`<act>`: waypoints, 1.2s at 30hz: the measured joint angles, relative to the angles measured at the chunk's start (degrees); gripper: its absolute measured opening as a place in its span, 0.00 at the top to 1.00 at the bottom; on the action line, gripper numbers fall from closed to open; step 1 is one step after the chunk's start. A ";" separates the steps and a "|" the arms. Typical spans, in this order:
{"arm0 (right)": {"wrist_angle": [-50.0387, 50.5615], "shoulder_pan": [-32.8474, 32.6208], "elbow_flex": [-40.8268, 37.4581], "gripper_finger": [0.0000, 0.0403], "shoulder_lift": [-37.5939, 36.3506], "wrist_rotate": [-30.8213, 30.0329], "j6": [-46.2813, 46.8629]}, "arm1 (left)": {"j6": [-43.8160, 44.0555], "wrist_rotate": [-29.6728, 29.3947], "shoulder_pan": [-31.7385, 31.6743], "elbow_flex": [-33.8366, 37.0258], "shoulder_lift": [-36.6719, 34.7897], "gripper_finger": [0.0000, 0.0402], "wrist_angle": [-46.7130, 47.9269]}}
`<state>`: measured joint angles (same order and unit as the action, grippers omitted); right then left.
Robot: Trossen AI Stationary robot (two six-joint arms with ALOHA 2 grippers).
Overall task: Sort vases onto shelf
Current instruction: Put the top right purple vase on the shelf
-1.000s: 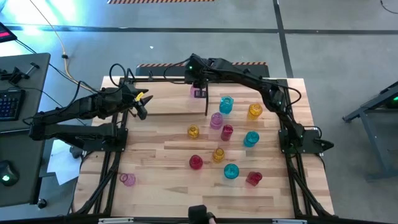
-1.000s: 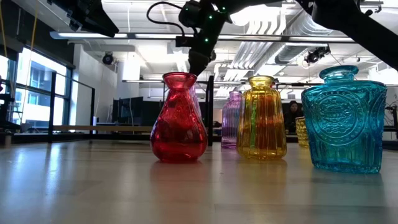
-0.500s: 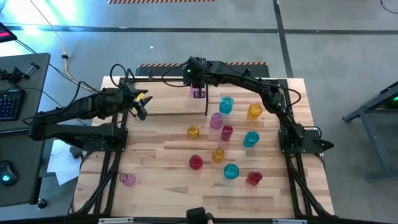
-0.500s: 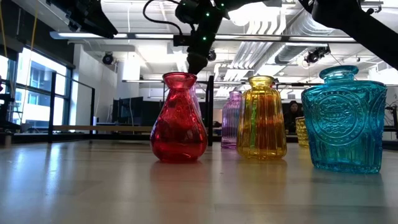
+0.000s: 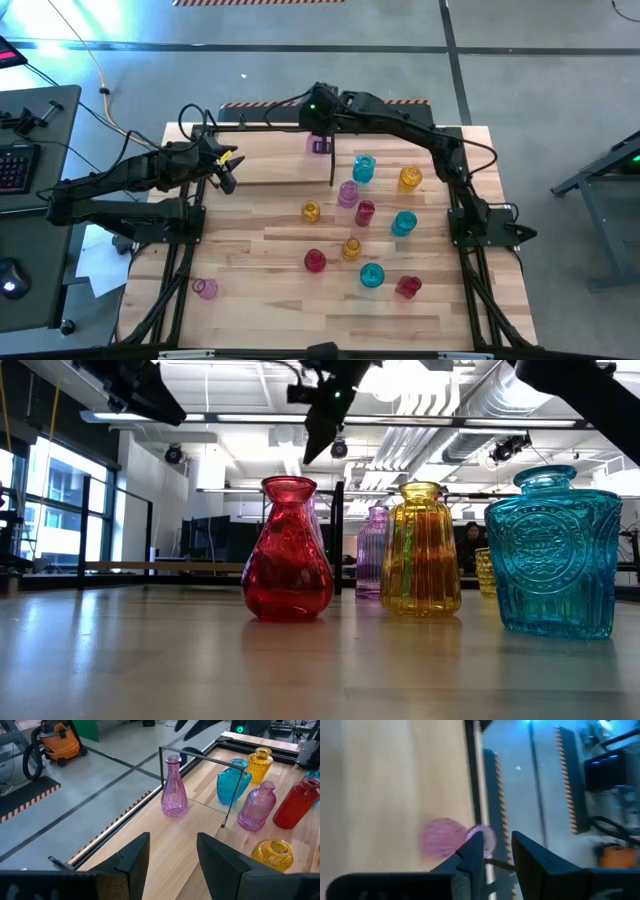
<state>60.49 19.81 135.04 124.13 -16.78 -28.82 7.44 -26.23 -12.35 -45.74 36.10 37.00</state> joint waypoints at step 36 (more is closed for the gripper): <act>5.61 6.15 -0.92 1.00 3.48 30.29 15.40 | 1.40 0.16 0.01 0.00 0.28 0.61 0.51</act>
<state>66.10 25.95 134.13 127.61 13.52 -13.42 8.84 -26.06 -12.34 -45.74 36.38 37.52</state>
